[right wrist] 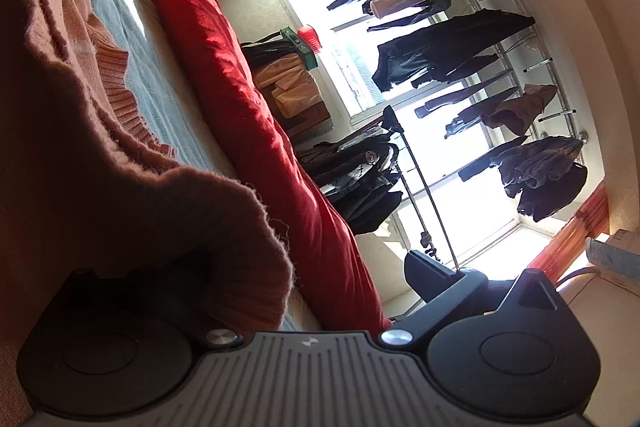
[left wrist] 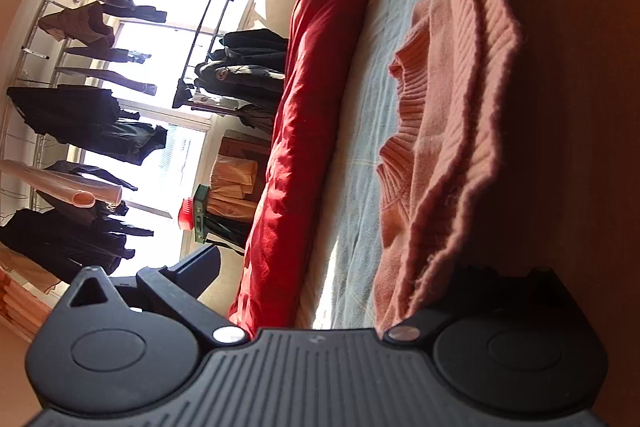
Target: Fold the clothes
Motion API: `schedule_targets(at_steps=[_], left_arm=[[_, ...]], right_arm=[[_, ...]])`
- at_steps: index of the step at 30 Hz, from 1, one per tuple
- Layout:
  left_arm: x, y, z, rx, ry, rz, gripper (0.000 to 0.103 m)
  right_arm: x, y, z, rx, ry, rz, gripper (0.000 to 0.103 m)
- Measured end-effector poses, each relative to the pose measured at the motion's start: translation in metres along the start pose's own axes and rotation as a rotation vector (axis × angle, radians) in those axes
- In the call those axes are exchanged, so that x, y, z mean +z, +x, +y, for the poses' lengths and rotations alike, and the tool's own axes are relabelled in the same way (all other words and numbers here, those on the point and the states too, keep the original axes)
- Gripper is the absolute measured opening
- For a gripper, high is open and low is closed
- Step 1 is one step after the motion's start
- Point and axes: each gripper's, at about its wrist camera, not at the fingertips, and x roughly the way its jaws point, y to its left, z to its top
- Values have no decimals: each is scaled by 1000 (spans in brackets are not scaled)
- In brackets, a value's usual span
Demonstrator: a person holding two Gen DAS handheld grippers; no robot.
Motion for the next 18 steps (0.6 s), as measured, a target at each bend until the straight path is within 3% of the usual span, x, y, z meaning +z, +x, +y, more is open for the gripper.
schedule_targets(at_steps=[3,10,14,18], left_arm=[[-4,13,4,-94,-49,17,103],[-37,-2,58,-327,-428,51,103],[-56,-21,65,-367,-504,70,103],[-63,-19,77,-341,-549,79,103]], right_arm=[[-6,11,-5,85,75,33,103],[-19,-6,-50,264,322,85,103],[-27,-29,-66,351,374,93,103],[-33,-25,-71,333,386,122,103]])
